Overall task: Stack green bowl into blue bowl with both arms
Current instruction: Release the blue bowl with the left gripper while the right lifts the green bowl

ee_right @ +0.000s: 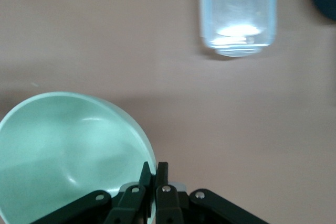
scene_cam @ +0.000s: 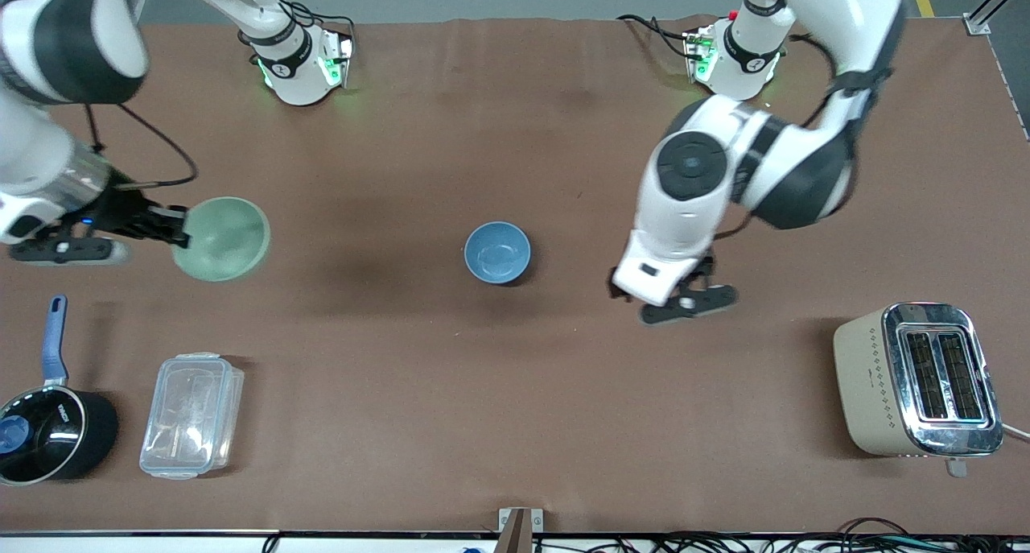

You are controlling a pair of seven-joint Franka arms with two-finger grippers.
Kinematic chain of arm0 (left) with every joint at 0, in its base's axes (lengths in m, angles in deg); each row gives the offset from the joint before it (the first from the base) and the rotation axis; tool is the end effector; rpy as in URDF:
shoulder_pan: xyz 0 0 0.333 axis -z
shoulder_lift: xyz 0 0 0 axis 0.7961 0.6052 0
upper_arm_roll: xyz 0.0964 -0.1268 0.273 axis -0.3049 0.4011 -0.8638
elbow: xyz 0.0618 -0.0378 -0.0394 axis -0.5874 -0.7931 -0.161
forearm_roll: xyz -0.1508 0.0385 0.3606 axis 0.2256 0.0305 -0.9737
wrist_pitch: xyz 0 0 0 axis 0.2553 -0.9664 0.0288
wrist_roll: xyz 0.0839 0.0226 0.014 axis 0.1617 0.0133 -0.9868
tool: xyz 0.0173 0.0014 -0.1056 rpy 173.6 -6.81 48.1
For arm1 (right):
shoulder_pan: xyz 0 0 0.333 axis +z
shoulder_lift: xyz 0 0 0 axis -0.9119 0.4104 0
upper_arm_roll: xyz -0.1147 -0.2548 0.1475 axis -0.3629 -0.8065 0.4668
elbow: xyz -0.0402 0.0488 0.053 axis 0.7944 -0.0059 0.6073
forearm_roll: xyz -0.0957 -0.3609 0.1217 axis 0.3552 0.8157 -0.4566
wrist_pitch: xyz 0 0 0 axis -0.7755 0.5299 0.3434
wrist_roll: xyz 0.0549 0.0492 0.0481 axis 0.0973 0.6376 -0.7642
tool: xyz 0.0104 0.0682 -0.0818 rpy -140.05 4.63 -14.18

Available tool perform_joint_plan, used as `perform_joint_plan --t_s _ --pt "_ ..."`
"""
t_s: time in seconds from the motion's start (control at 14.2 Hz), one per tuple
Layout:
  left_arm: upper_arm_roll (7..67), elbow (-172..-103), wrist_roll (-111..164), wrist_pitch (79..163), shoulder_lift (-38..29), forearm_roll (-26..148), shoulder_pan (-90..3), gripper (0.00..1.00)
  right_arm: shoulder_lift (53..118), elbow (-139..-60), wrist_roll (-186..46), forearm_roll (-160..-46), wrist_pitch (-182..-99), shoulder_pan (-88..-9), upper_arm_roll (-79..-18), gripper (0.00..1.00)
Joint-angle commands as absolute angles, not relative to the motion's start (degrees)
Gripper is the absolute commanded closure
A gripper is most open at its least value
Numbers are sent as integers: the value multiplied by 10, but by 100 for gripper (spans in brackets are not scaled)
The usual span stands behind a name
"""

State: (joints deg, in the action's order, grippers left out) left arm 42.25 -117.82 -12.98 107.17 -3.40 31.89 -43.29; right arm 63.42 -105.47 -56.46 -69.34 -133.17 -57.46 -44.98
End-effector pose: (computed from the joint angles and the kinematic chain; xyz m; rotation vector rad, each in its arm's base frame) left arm 0.6177 -0.3065 0.4584 -2.9918 -0.2627 -0.1396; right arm 0.5685 0.0717 0.5181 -3.0767 0.0776 -0.0408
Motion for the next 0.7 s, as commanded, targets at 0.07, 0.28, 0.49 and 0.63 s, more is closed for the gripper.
perform_joint_plan --t_s 0.07,0.28,0.49,0.63 --pt "427 -1178 -89 1014 -108 314 -493 0 687 -1046 -404 -708 -1397 -463 -457 100" --pt "427 -1172 6 973 -151 331 -514 0 746 -1045 -309 -735 -1469 -391 -457 100" --pt "431 -1172 83 914 -186 358 -569 0 808 -1036 -246 -744 -1526 -343 -456 100" --pt "423 -1173 133 912 -215 420 -592 0 831 -1036 -242 -779 -1547 -319 -457 100"
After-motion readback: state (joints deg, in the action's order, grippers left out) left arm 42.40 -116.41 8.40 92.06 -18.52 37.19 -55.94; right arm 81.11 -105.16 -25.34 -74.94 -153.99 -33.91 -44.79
